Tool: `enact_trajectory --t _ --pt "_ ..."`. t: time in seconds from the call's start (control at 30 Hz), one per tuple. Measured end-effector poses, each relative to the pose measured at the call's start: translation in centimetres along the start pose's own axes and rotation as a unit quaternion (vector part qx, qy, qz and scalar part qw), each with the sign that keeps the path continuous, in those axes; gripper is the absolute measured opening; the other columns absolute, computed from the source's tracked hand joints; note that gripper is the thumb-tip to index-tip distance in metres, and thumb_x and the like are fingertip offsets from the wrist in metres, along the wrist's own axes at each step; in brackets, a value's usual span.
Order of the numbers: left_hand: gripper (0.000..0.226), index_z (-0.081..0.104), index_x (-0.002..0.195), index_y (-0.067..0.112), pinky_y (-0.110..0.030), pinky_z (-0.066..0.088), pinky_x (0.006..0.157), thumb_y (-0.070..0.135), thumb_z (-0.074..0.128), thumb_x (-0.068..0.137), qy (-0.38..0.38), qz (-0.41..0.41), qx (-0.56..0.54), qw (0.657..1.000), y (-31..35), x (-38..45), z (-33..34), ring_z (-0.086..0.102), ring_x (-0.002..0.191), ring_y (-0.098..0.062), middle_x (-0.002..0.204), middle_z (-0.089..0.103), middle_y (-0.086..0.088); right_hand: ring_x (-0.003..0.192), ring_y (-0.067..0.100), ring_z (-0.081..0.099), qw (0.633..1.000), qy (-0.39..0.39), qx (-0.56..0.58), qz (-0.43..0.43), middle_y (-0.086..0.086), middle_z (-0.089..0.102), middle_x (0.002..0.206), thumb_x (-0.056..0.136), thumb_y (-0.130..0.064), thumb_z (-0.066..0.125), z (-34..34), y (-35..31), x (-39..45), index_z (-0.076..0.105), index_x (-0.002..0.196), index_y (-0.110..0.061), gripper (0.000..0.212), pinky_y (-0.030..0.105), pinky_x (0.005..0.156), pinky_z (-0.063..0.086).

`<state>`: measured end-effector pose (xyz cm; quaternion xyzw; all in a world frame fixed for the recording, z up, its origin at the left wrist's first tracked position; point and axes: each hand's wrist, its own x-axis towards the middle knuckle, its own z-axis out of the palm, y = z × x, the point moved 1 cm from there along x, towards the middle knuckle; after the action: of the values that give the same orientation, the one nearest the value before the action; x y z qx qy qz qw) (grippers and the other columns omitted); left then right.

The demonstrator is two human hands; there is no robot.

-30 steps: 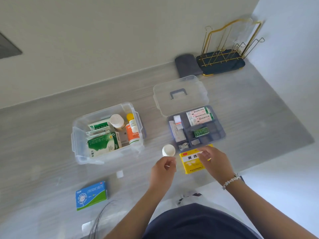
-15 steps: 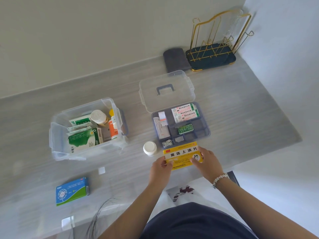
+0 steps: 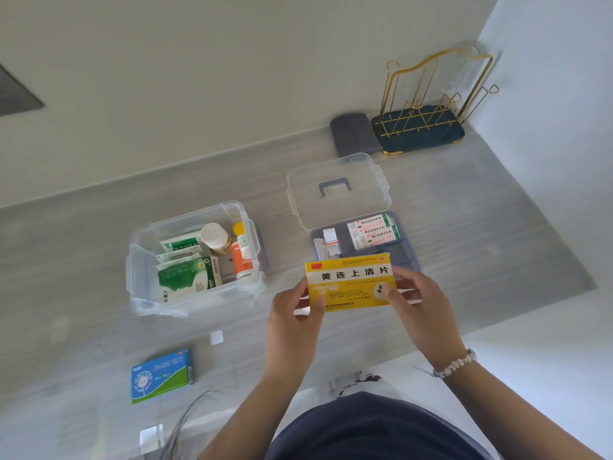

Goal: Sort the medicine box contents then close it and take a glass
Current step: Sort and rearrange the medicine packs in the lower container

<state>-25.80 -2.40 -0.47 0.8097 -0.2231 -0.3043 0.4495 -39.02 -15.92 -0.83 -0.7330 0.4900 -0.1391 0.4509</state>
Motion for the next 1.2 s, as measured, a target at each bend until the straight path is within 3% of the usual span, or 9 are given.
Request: enact_trajectory --t 0.23,0.3,0.43,0.57,0.67,0.8,0.9,1.03,1.2 --pt "0.033 0.059 0.118 0.024 -0.001 0.045 0.063 0.029 0.062 0.086 0.081 -0.014 -0.012 0.997 -1.7 0.6 -8.8 0.06 0.089 0.002 0.107 0.063 0.008 0.083 0.004 0.064 0.995 -0.042 0.075 -0.046 -0.003 0.067 0.099 0.081 -0.024 0.066 4.7 -6.9 -0.4 0.062 0.108 -0.025 0.027 0.011 0.066 0.05" --pt "0.029 0.06 0.114 0.027 -0.003 0.047 0.064 0.029 0.063 0.085 0.095 -0.017 -0.014 0.995 -2.5 0.9 -11.4 0.062 0.086 0.001 0.101 0.065 0.01 0.082 0.009 0.065 0.993 -0.061 0.083 -0.05 -0.003 0.068 0.095 0.081 -0.023 0.067 6.6 -8.6 -0.4 0.062 0.107 -0.026 0.027 0.016 0.067 0.051" --pt "0.024 0.062 0.107 0.031 -0.007 0.046 0.061 0.028 0.065 0.083 0.125 -0.03 -0.019 0.992 -4.4 1.7 -15.8 0.064 0.083 -0.001 0.095 0.067 0.011 0.074 0.002 0.062 0.99 -0.089 0.069 -0.08 -0.01 0.065 0.084 0.08 -0.018 0.068 10.8 -11.4 -0.2 0.063 0.103 -0.024 0.025 0.003 0.058 0.044" --pt "0.025 0.059 0.092 0.046 -0.009 0.045 0.063 0.024 0.067 0.083 0.14 -0.034 -0.01 0.99 -6.0 2.9 -19.2 0.064 0.08 0.0 0.095 0.069 0.005 0.075 0.007 0.062 0.991 -0.101 0.053 -0.077 -0.004 0.067 0.087 0.079 -0.02 0.069 14.8 -13.1 0.5 0.063 0.105 -0.023 0.027 0.014 0.064 0.047" --pt "0.023 0.062 0.097 0.038 -0.01 0.043 0.061 0.021 0.068 0.082 0.145 -0.045 -0.002 0.988 -7.2 4.1 -21.1 0.062 0.076 0.002 0.091 0.066 0.007 0.071 0.003 0.06 0.991 -0.101 0.051 -0.069 -0.009 0.065 0.082 0.078 -0.022 0.07 17.3 -13.9 1.2 0.063 0.105 -0.023 0.028 0.017 0.065 0.047" --pt "0.038 0.059 0.118 0.022 -0.007 0.039 0.053 0.026 0.069 0.081 0.126 -0.065 0.048 0.989 -8.5 6.1 -22.8 0.058 0.071 0.004 0.082 0.061 0.016 0.066 -0.003 0.058 0.992 -0.105 0.008 -0.074 -0.02 0.059 0.075 0.078 -0.022 0.07 20.0 -14.6 2.5 0.062 0.098 -0.025 0.022 0.014 0.062 0.045" --pt "0.049 0.053 0.127 0.018 -0.011 0.038 0.054 0.028 0.068 0.082 0.091 -0.083 0.088 0.988 -9.3 7.4 -23.5 0.059 0.071 0.0 0.085 0.066 0.009 0.069 0.003 0.06 0.988 -0.124 -0.054 -0.068 -0.01 0.065 0.083 0.078 -0.025 0.069 21.4 -14.5 3.4 0.062 0.101 -0.02 0.025 0.016 0.063 0.047" --pt "0.044 0.055 0.124 0.019 -0.02 0.046 0.055 0.032 0.065 0.083 0.059 -0.092 0.18 0.977 -9.7 8.8 -23.9 0.062 0.069 -0.007 0.087 0.069 0.005 0.088 0.017 0.064 0.977 -0.148 -0.146 -0.044 0.0 0.069 0.096 0.077 -0.028 0.07 22.4 -14.2 4.3 0.061 0.104 -0.015 0.031 0.032 0.08 0.053" --pt "0.035 0.057 0.114 0.023 -0.027 0.045 0.062 0.039 0.06 0.083 0.025 -0.1 0.326 0.94 -9.7 9.8 -23.3 0.064 0.083 -0.021 0.092 0.071 0.001 0.084 0.015 0.06 0.958 -0.174 -0.226 -0.031 -0.001 0.067 0.095 0.074 -0.03 0.072 23.2 -14.1 5.2 0.059 0.094 -0.015 0.028 0.03 0.076 0.052"
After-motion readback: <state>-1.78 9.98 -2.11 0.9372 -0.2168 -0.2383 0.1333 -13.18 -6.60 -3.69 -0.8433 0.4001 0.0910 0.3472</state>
